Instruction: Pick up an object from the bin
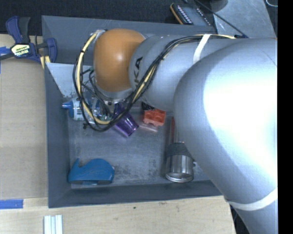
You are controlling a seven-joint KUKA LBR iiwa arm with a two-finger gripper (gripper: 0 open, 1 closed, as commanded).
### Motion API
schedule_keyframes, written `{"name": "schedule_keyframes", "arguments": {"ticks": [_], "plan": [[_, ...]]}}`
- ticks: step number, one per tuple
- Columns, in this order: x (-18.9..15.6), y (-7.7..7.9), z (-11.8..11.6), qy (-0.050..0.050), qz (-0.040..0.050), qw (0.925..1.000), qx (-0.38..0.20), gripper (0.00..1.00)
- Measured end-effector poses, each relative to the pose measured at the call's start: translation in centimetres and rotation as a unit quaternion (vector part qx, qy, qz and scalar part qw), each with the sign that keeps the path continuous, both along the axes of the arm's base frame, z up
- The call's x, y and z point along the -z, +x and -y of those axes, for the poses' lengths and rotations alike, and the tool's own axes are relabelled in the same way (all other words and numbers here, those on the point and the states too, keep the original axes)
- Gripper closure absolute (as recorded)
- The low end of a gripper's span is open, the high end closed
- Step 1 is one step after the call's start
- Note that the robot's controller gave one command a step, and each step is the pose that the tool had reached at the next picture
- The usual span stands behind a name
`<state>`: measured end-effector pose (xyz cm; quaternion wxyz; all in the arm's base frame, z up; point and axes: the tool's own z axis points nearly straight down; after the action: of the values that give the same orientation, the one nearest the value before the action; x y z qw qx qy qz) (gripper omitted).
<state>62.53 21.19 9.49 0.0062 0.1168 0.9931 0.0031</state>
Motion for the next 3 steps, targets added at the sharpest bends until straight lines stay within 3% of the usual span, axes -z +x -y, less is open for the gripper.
{"name": "schedule_keyframes", "arguments": {"ticks": [1, 2, 3], "plan": [[-0.5, -0.3, 0.4, 0.001, -0.0011, 0.9999, 0.013, 0.00], [-1.0, -0.1, 3.7, 0.000, 0.0016, 1.0000, 0.000, 0.00], [2.5, 0.1, 4.3, 0.000, -0.0030, 1.0000, -0.001, 0.00]]}}
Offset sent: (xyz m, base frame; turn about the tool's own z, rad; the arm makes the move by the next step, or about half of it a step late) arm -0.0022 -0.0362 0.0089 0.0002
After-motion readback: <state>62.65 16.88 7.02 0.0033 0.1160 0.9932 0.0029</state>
